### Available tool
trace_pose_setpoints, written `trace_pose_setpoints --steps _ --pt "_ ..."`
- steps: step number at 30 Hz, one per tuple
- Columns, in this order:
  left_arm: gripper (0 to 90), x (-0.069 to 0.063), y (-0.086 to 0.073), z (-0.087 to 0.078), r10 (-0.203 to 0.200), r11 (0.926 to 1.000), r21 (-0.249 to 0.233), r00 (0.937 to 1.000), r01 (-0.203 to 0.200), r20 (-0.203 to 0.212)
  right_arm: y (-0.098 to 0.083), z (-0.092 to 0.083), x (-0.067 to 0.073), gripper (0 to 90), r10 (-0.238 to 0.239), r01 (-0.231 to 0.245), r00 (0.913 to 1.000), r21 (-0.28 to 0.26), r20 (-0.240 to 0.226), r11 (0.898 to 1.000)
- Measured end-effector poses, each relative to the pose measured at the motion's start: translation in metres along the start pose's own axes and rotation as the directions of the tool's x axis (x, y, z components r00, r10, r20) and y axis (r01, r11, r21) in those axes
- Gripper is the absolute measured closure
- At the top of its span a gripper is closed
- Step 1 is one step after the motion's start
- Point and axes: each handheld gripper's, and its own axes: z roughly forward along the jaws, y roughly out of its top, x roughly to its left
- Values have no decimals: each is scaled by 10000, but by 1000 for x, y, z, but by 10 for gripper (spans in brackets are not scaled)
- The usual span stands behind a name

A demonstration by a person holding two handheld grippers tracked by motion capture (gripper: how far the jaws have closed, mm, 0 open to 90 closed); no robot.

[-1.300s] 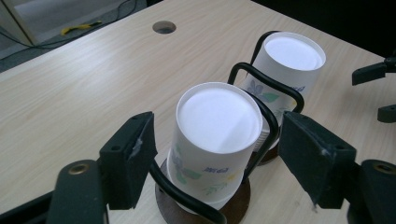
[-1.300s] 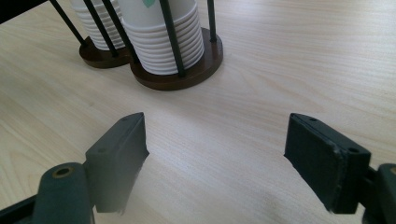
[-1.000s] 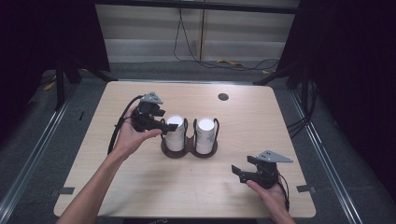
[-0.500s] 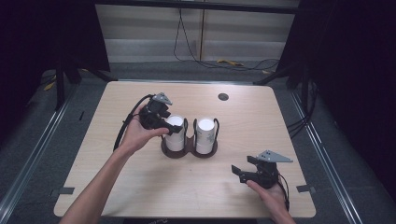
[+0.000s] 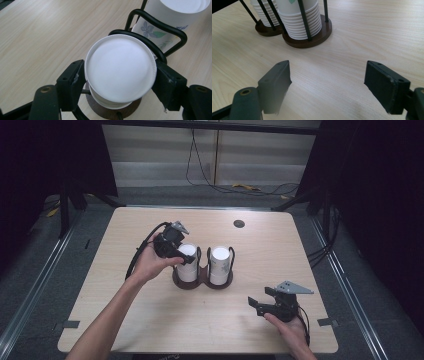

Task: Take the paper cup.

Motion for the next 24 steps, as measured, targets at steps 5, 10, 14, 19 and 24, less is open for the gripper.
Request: trace_pose_setpoints --steps 5,10,14,19,24 --pt "330 0 1 1 -52 9997 240 10000 50 66 0 -1 -1 208 -2 2 10000 -6 13 10000" --pt "331 0 2 2 7 9988 495 10000 -10 56 0 -1 0 209 -32 32 10000 -14 21 10000" --pt "314 1 5 5 102 9974 716 9999 -103 16 0 -1 -1 209 5 -5 10000 -4 38 10000" --pt "311 0 8 9 197 9961 860 9998 -201 51 0 -2 0 209 7 -7 10000 6 16 10000" --pt "315 1 9 9 145 9967 798 9998 -153 103 0 -2 -2 210 -10 10 10000 -15 13 10000"
